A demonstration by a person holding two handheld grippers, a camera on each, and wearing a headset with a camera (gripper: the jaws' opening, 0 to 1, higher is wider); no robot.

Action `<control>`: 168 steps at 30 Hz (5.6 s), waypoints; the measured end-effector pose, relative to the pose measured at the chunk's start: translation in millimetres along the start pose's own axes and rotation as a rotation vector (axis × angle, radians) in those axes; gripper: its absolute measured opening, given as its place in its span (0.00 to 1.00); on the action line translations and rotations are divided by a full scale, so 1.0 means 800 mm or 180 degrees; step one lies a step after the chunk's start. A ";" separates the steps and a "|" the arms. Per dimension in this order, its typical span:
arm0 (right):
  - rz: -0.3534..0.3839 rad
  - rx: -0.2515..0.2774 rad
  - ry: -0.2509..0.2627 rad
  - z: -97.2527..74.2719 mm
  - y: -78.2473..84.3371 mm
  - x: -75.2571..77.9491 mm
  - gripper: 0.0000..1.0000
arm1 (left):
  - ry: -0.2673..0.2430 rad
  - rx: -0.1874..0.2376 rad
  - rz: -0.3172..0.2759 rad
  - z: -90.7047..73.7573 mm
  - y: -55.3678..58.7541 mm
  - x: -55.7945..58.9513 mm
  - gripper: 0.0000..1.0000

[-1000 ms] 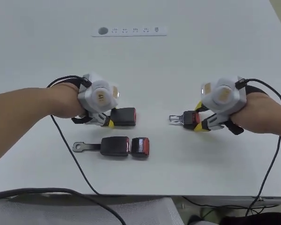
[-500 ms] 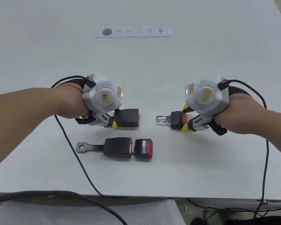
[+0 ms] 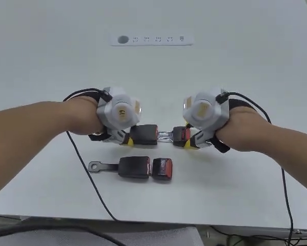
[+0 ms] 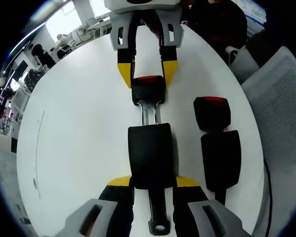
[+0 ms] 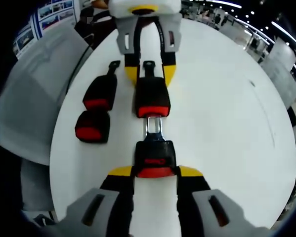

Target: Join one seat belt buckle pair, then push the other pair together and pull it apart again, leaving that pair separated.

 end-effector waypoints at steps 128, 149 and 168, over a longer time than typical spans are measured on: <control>0.0199 -0.0257 0.0297 -0.066 0.116 -0.030 0.43 | -0.0217 -0.0081 0.0042 -0.002 -0.004 0.005 0.31; 0.0728 0.0432 0.0918 -0.121 0.074 -0.057 0.66 | -0.0698 0.0548 -0.0827 -0.092 0.019 0.033 0.67; 0.1118 0.0904 0.1037 -0.149 0.037 -0.119 0.81 | -0.1137 0.0994 -0.1518 -0.155 0.079 0.126 0.93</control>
Point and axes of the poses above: the centre of the closed fingertips' face, and the gripper's own axes: z roughly forward along the fingers, x roughly to its right, y roughly out of its underside, the point moved 4 cm from there along -z, roughly backward along the fingers, and after that the axes turned 7 degrees about -z, right-handed, at the moved point
